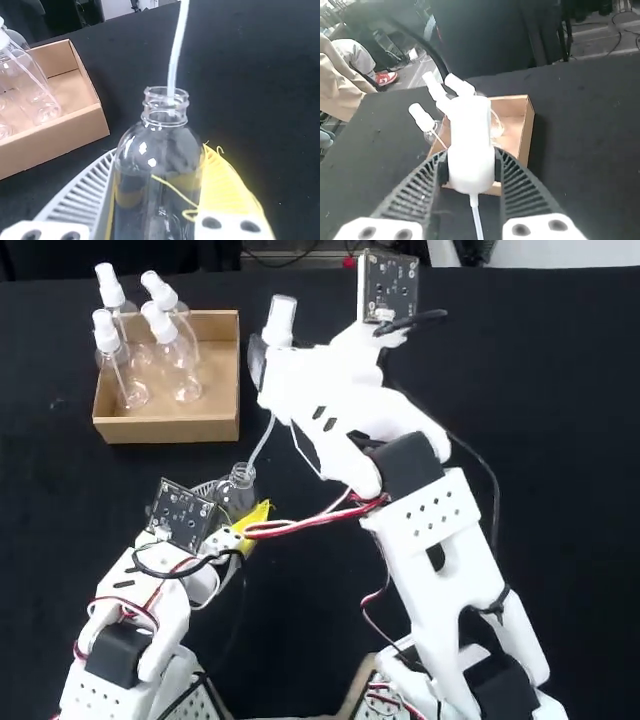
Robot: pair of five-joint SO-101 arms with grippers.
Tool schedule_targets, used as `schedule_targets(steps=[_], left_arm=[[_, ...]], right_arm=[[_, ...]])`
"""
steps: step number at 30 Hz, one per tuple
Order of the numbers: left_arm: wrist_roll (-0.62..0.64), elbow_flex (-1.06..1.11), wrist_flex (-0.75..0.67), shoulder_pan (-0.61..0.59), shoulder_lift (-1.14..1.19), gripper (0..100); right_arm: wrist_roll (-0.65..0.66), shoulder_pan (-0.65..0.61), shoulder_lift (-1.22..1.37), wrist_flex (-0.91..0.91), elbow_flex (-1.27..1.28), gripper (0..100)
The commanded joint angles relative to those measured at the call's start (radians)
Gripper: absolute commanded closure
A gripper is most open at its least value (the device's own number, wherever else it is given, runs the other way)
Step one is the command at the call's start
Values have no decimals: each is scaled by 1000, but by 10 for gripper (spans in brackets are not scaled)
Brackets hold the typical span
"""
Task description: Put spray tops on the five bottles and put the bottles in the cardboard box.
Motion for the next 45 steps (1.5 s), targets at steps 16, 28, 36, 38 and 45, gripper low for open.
schedule_targets(steps=[16,28,36,38,45], left_arm=[[11,-8,-25,4,-6,909],[11,-7,-25,2,-6,909],[11,-5,-25,2,-6,909],[11,-5,-25,2,-6,909],[11,-5,-25,2,-6,909]], right_arm=[[-3,-106,-168,74,81,970],[-2,-117,-305,-40,374,970],[-2,-123,-414,-44,513,966],[-2,-123,-424,-68,544,966],[146,-253,-472,-160,653,969]])
